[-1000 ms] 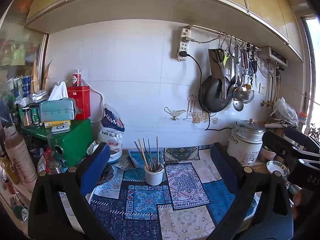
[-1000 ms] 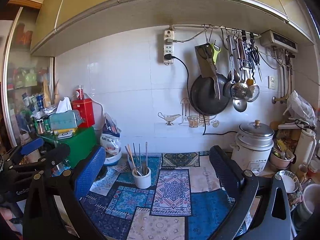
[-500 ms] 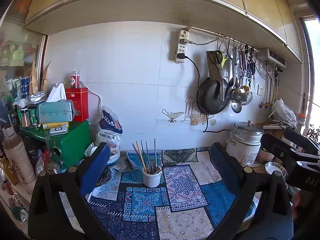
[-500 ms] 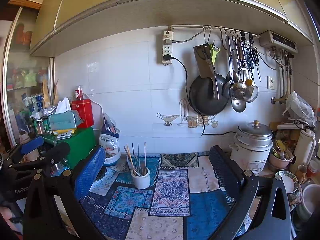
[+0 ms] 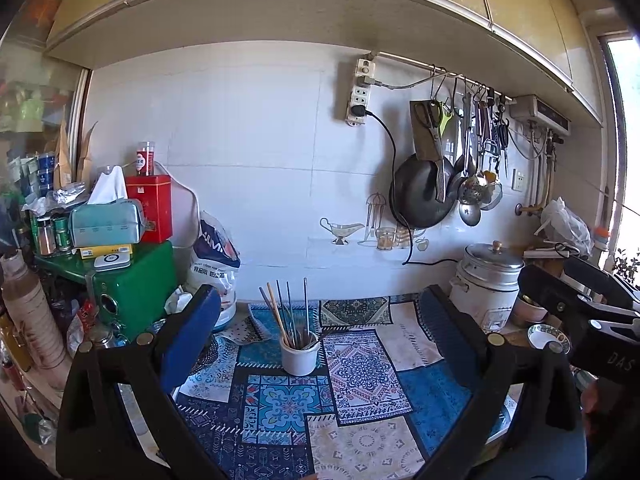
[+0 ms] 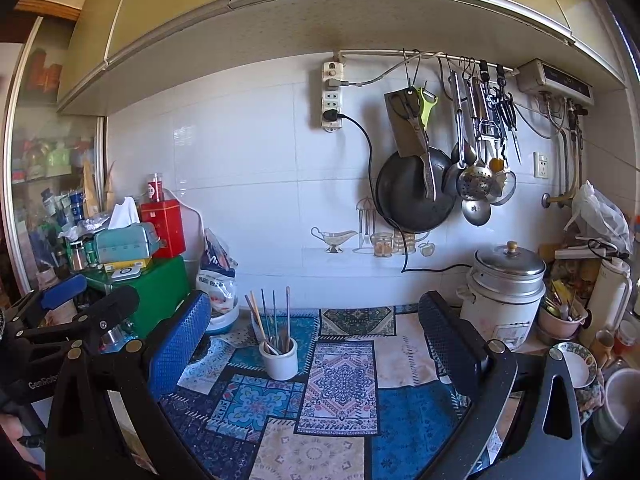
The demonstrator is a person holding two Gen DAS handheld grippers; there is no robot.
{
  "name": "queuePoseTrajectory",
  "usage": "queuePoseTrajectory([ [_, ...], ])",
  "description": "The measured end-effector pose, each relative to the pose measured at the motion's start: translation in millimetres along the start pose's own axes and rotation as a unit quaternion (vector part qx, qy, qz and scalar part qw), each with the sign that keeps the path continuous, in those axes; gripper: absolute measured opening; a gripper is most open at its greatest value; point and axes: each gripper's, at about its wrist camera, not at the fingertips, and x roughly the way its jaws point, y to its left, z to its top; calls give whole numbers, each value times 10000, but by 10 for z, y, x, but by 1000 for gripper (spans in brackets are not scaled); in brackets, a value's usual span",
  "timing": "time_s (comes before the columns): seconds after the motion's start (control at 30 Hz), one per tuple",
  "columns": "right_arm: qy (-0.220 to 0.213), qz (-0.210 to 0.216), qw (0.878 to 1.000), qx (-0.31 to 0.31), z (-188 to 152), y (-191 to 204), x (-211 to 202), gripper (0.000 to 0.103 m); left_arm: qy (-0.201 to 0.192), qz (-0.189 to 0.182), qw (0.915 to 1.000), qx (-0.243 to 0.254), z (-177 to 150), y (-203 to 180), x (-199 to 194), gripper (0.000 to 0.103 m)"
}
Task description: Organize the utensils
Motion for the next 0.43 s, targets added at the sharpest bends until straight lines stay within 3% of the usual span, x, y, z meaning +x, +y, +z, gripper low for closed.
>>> queuePoseTrajectory([
  [0.43,91,101,9999,-32,41,-40,255,103,19,124,9999,9,42,1,229,101],
])
